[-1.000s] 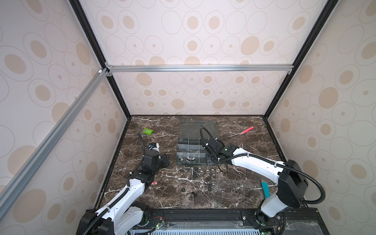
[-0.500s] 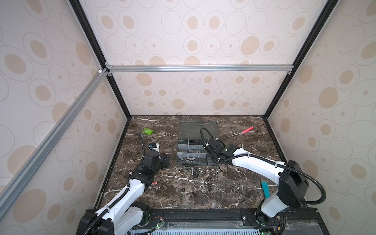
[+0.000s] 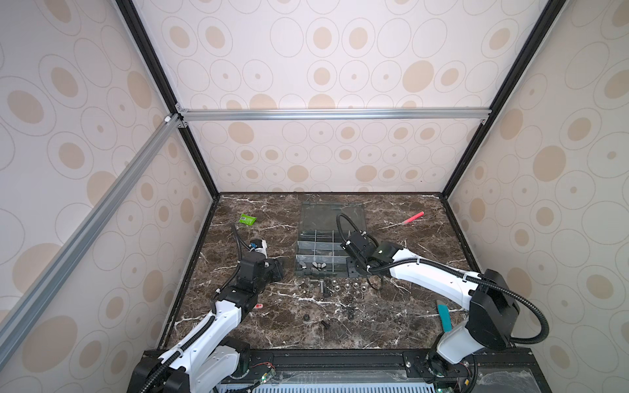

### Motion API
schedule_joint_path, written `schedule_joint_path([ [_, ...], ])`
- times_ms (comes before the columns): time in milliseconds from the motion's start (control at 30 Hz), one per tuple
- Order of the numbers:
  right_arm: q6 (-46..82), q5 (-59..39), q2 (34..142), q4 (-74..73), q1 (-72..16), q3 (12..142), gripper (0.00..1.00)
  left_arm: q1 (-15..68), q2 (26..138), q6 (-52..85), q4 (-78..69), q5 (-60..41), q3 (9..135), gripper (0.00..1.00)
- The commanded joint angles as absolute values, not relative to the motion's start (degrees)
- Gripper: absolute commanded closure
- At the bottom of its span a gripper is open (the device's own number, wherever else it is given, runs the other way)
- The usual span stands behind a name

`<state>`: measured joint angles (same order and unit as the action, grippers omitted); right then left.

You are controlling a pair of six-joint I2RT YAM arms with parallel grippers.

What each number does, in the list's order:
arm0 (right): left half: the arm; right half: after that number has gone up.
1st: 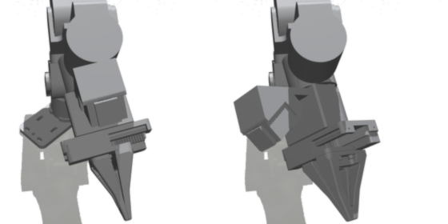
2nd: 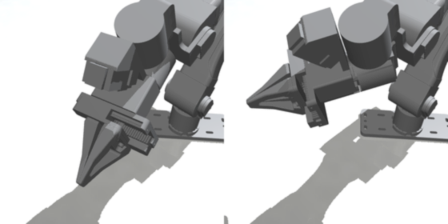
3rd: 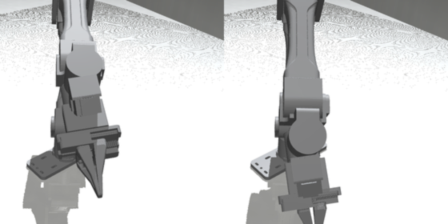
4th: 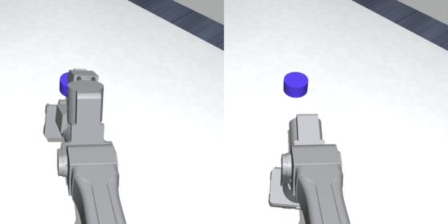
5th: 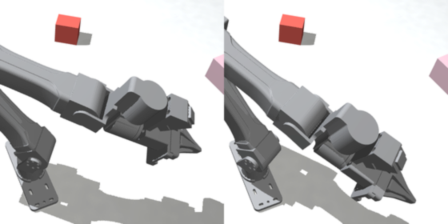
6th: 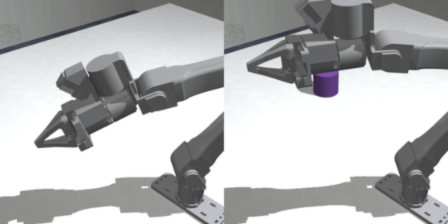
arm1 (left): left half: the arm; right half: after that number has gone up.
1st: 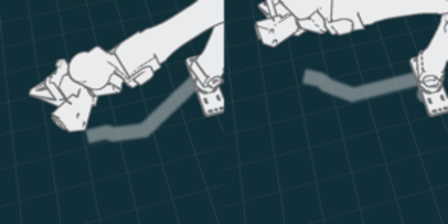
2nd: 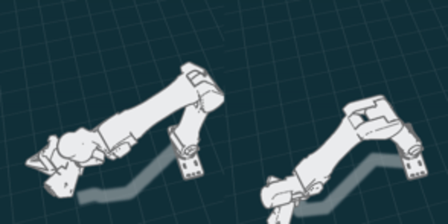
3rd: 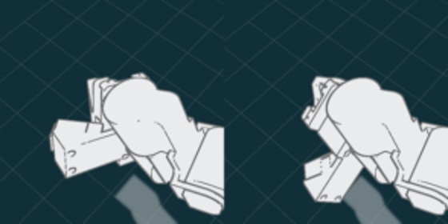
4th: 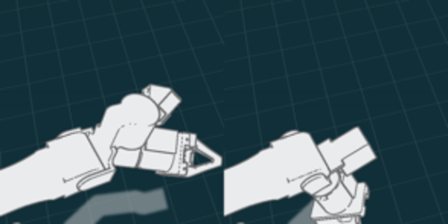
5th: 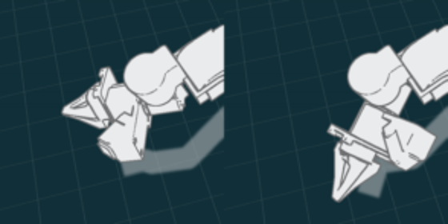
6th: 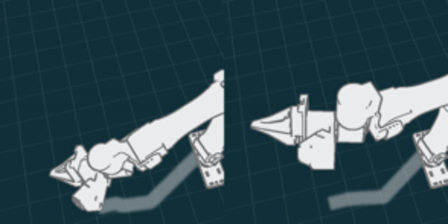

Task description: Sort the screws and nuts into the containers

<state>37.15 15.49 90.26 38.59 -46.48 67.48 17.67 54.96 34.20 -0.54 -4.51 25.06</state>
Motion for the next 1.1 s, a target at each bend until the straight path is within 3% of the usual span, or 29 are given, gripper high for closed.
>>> schedule_joint_path([
  [0,38.23,16.73,88.7,39.99,-46.1,66.88,0.46,17.29,54.37,35.65,-1.55,-5.94,24.4,0.48],
  [400,38.75,17.39,87.92,40.09,-46.05,65.93,0.46,19.5,52.41,33.09,5.37,-7.79,25.81,0.49],
  [1067,40.63,19.63,82.39,41.23,-45.52,61.6,0.45,46.85,56.91,38.27,14.96,-3.04,27.71,0.48],
])
